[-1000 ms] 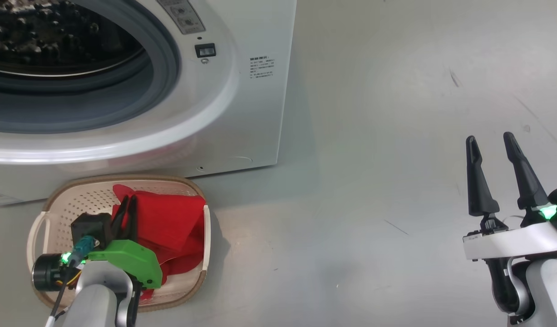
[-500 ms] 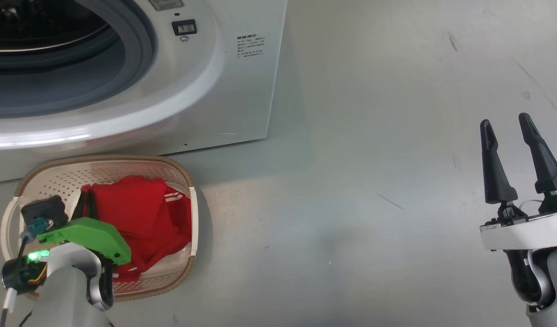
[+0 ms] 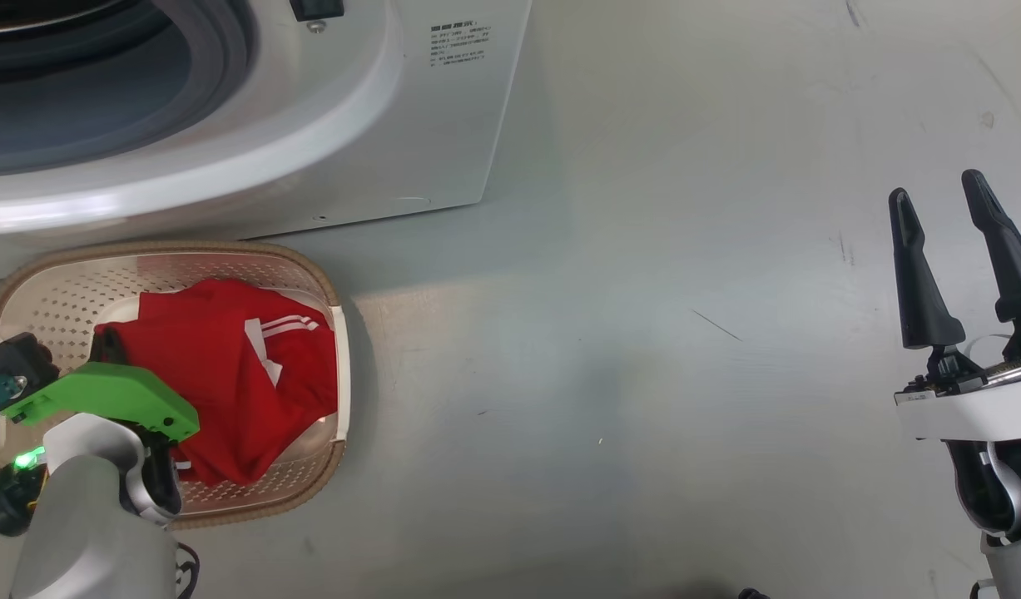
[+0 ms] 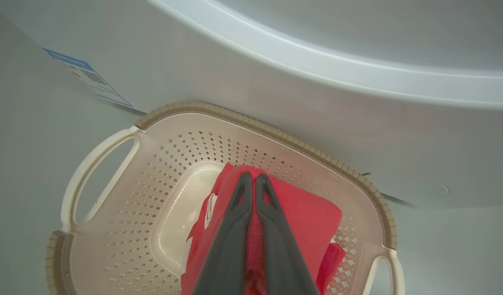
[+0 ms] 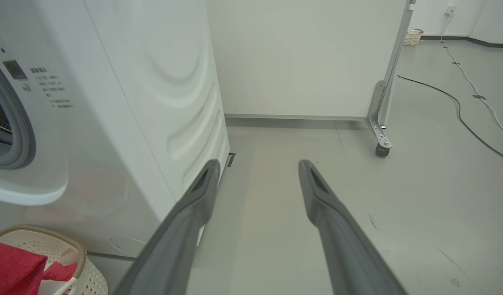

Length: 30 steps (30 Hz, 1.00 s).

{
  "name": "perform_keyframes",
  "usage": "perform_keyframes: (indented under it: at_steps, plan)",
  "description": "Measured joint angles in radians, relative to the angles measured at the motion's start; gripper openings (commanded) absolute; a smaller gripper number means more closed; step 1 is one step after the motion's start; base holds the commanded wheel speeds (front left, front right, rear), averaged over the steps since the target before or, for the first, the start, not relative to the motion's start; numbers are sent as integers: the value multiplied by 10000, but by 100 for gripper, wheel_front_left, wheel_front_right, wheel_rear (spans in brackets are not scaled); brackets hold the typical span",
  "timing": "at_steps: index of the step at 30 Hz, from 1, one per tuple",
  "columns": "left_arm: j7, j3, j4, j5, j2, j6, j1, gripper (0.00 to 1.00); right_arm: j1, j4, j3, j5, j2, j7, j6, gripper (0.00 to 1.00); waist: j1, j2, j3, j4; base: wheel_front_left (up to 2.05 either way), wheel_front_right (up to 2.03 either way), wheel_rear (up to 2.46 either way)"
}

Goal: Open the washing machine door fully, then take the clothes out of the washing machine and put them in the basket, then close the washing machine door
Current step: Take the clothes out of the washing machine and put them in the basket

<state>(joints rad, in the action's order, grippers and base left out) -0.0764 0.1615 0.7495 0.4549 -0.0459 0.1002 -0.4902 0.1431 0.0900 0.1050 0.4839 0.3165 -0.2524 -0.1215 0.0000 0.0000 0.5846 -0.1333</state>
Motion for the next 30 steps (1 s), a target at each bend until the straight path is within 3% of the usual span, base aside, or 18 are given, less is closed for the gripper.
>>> perform_keyframes:
  at_steps: [12, 13, 14, 15, 30]
  plan:
    - [-407, 199, 1168, 146, 19, 6, -424, 0, 137, -58, -8, 48, 31, 0, -2, 100, 0, 0, 280, -131, 0, 0, 0]
    - [-407, 201, 1239, 146, 19, 6, -471, 27, 137, -63, -8, 58, 31, 0, -2, 100, 0, 0, 281, -131, 0, 0, 0]
    - [-410, 201, 1313, 144, 19, 6, -514, 92, 140, -71, -8, 58, 31, 0, -2, 100, 0, 0, 282, -130, 0, 0, 0]
    - [-479, 211, 1402, 146, 19, 6, -548, 100, 149, -81, -8, 58, 29, 0, -2, 100, 0, 0, 280, -128, 0, 0, 0]
    - [-1055, -180, 2309, -194, -90, -77, -755, 100, 232, -393, 63, 58, -63, -6, -2, 100, 0, 0, -145, 3, 0, 0, 0]
